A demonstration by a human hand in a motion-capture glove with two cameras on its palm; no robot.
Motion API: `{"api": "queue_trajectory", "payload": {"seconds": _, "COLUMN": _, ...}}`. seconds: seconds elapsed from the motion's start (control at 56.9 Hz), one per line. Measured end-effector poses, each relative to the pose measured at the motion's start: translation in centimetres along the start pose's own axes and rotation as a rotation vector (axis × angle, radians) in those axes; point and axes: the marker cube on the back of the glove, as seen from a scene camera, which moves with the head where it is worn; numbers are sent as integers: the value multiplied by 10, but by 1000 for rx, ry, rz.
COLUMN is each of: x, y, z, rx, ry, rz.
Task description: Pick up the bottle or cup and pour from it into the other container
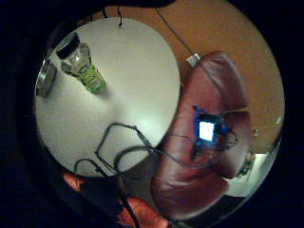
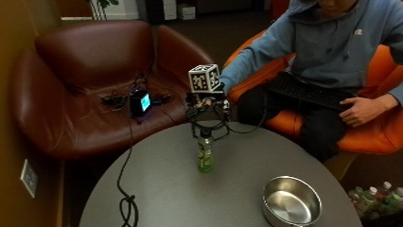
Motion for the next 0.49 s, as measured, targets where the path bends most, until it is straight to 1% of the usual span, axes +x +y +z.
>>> {"api": "queue_trajectory", "payload": {"seconds": 0.123, "x": 12, "y": -22, "z": 26, "rx": 98, "ry": -283, "rz": 60}}
{"api": "queue_trajectory", "payload": {"seconds": 0.176, "x": 18, "y": -25, "z": 40, "rx": 130, "ry": -365, "rz": 86}}
{"api": "queue_trajectory", "payload": {"seconds": 0.264, "x": 26, "y": -26, "z": 61, "rx": 138, "ry": -432, "rz": 112}}
{"api": "queue_trajectory", "payload": {"seconds": 0.351, "x": 24, "y": -38, "z": 76, "rx": 165, "ry": -539, "rz": 133}}
{"api": "queue_trajectory", "payload": {"seconds": 0.404, "x": 19, "y": -50, "z": 81, "rx": 170, "ry": -632, "rz": 164}}
{"api": "queue_trajectory", "payload": {"seconds": 0.492, "x": -3, "y": -86, "z": 83, "rx": 153, "ry": -761, "rz": 238}}
